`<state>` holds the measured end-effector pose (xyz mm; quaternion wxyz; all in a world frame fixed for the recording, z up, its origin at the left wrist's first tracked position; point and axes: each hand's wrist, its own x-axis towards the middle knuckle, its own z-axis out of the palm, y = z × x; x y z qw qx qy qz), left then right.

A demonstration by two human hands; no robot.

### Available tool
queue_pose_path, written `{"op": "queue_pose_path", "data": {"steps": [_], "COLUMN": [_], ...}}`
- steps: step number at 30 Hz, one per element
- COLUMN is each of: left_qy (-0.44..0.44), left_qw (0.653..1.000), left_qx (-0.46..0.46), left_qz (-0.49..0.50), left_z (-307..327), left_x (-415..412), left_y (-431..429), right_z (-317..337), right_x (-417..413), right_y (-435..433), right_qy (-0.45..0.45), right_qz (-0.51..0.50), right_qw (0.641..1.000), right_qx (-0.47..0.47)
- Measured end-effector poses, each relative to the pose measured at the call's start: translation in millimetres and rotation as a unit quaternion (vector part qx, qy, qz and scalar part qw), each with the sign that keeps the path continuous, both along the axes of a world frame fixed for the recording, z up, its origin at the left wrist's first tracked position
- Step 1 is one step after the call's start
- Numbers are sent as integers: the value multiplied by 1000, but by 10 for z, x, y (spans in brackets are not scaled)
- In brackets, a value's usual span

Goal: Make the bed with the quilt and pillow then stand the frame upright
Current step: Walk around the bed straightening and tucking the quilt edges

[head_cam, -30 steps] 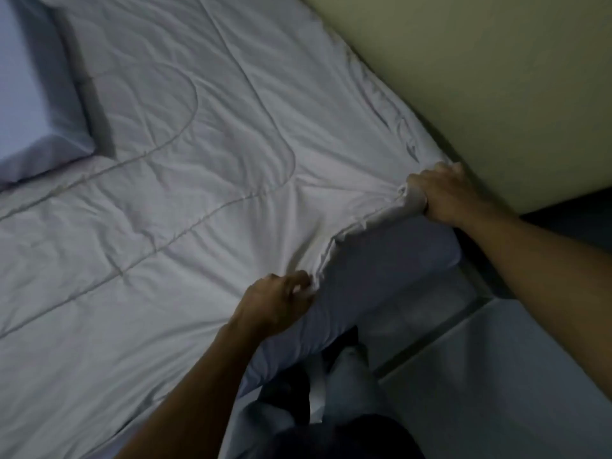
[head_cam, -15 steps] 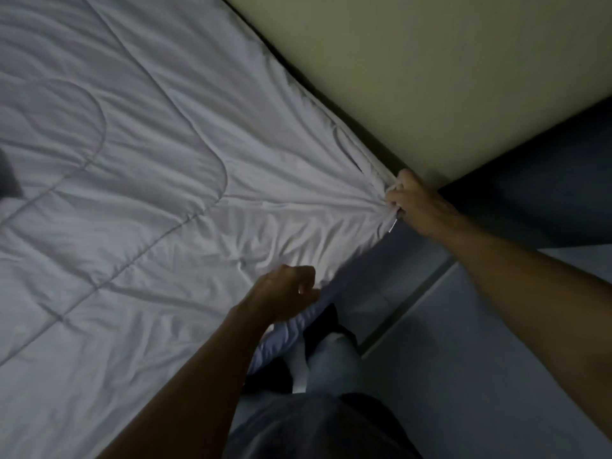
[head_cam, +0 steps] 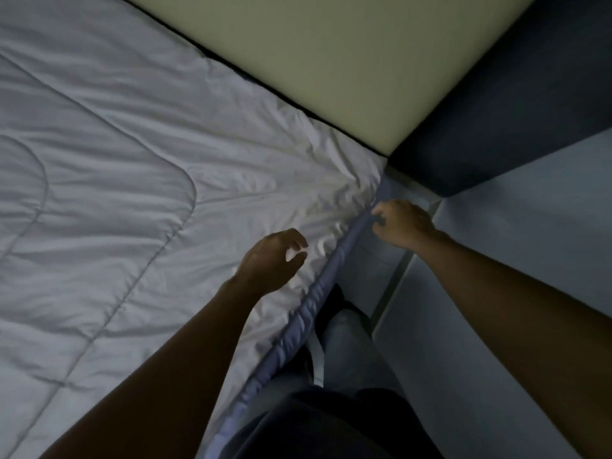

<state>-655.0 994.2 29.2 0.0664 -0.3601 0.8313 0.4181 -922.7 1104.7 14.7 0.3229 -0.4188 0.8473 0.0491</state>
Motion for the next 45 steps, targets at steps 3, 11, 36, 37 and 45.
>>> {"op": "queue_pose_path", "data": {"steps": [3,11,36,37,45], "left_qy": [-14,-61,12,-4,-38], "left_qw": [1000,990,976,975,966], "left_qx": [-7,-101,-216,-218,-242], "left_qz": [-13,-81,-15,-30,-85], "left_z": [-259,-1235,-2079,-2125,-2313], "left_x": [-53,-299,-1988,-2076,-2209], "left_y": [-54,-224,-1676,-1725,-1683], "right_z": [-215,-1166,-2230,-2281,-2239], "right_x": [210,-31,-795,-902,-1258], "right_y": [63,-489,-1194,-1239,-1077], "right_qy": [-50,-67,40,-9,-112], "right_qz": [-83,-144,-538,-568,-636], "right_qw": [995,974,804,788,684], "right_qx": [-17,-163,-250,-237,-340]}}
